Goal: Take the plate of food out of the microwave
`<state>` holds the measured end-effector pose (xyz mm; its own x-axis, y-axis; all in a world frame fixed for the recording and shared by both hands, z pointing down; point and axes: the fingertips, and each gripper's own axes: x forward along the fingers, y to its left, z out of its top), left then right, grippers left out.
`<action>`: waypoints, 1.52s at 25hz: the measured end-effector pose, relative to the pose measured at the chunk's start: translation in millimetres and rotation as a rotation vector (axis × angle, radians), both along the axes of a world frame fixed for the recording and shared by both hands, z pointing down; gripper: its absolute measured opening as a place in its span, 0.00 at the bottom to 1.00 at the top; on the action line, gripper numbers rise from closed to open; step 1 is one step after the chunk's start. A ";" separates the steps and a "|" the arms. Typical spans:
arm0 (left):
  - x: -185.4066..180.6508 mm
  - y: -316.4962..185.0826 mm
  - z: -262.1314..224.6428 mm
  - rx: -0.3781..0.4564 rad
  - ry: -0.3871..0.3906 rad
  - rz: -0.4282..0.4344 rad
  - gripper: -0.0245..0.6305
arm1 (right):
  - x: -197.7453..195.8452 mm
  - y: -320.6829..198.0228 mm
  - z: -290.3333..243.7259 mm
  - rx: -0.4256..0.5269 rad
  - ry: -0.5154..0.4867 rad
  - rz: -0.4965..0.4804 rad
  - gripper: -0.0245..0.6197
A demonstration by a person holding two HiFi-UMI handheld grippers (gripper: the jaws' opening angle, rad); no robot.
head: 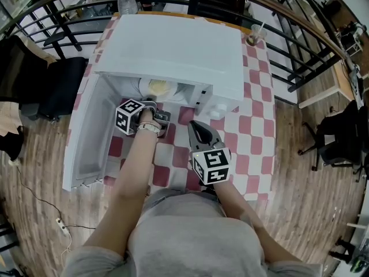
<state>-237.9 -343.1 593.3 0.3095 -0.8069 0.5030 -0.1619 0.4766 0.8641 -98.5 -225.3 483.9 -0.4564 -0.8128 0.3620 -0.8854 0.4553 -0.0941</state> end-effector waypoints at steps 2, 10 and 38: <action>-0.6 -0.1 -0.2 0.002 0.003 -0.001 0.10 | 0.6 -0.1 0.4 -0.001 -0.002 0.001 0.08; -1.9 0.0 -10.6 0.090 0.026 -0.012 0.07 | -0.4 0.2 0.4 -0.002 -0.001 -0.003 0.08; 0.6 41.9 -45.0 0.287 0.045 -0.015 0.06 | -2.6 31.9 -23.6 0.093 -0.005 -0.029 0.08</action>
<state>-237.2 -301.2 548.3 0.3137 -0.9187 0.2398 -0.1152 0.2139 0.9700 -101.1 -193.4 460.3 -0.4815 -0.8293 0.2836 -0.8715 0.4874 -0.0545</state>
